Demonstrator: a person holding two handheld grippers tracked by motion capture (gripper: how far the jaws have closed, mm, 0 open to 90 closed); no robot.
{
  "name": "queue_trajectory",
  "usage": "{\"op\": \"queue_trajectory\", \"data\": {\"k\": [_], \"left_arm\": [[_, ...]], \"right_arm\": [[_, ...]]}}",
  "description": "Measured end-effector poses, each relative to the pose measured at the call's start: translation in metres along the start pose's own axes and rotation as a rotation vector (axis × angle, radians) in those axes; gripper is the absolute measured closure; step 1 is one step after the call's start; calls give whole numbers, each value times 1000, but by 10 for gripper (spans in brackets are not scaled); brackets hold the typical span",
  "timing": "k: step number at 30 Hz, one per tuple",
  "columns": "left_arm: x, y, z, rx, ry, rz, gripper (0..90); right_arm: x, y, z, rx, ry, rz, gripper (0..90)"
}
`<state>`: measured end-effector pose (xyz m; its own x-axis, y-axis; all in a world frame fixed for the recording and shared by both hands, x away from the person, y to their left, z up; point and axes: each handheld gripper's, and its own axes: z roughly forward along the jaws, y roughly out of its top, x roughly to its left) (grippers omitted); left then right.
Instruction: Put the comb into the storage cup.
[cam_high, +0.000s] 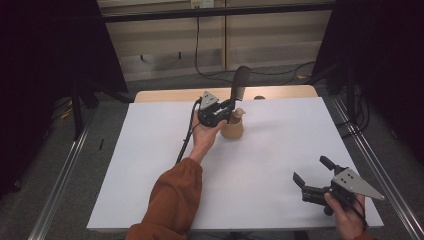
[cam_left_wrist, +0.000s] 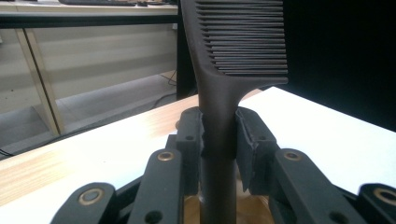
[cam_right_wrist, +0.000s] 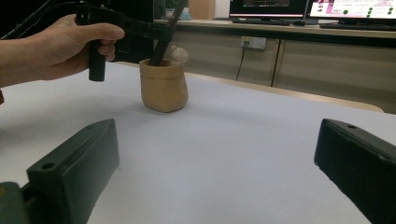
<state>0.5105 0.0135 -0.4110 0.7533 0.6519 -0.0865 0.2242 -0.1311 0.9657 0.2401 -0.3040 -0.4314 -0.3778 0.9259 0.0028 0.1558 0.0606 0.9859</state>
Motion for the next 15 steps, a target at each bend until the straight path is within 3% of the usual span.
{"op": "queue_trajectory", "data": {"k": [6,15], "left_arm": [[2,-6,1,14,8,-28,727],[2,-9,2,43,17,-22,727]], "right_arm": [[0,0,0,0,-3,-3,0],[0,0,0,2,-2,-3,0]]}}
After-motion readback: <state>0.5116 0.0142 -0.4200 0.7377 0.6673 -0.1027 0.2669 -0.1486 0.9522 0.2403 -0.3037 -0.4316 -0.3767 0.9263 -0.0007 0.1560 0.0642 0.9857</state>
